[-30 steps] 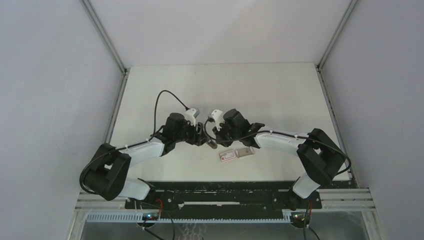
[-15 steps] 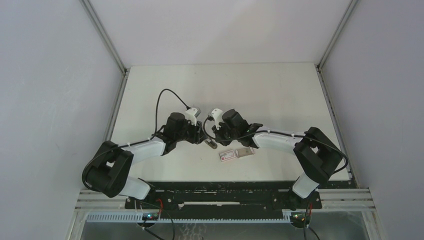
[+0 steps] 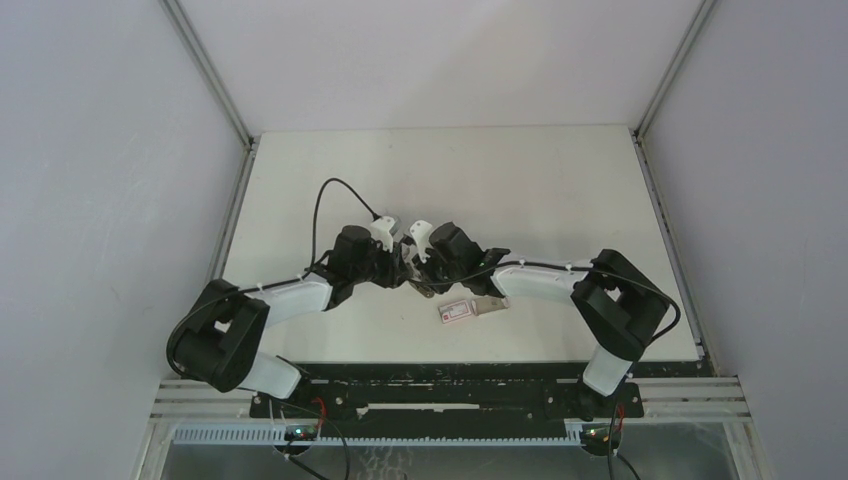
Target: Load the staples into the stapler
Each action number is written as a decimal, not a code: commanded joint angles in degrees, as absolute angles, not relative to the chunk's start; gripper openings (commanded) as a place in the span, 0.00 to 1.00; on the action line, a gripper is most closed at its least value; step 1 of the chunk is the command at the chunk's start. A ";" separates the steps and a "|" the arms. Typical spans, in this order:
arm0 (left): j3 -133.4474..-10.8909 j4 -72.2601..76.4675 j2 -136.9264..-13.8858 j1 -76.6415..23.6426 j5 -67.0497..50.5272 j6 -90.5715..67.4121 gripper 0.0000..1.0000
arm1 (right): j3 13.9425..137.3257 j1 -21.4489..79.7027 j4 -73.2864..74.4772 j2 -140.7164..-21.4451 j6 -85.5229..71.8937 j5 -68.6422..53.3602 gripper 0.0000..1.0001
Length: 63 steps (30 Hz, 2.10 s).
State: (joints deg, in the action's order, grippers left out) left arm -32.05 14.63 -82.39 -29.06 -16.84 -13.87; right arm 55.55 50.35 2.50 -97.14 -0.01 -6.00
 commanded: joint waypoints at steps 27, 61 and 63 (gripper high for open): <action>-29.74 20.42 -76.13 -25.85 -13.92 -15.30 0.40 | 60.31 52.03 3.39 -100.02 -7.21 -1.03 0.12; -23.84 24.85 -67.95 -23.73 -6.82 -18.26 0.47 | 61.44 52.67 3.52 -101.93 -8.70 0.99 0.11; -23.80 24.85 -67.90 -23.65 -6.78 -18.29 0.47 | 61.44 52.72 3.51 -101.95 -8.78 1.23 0.11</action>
State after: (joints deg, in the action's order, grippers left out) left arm -25.02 22.20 -69.36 -24.16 -7.62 -17.50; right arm 58.83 52.23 4.32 -101.73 -7.68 -0.05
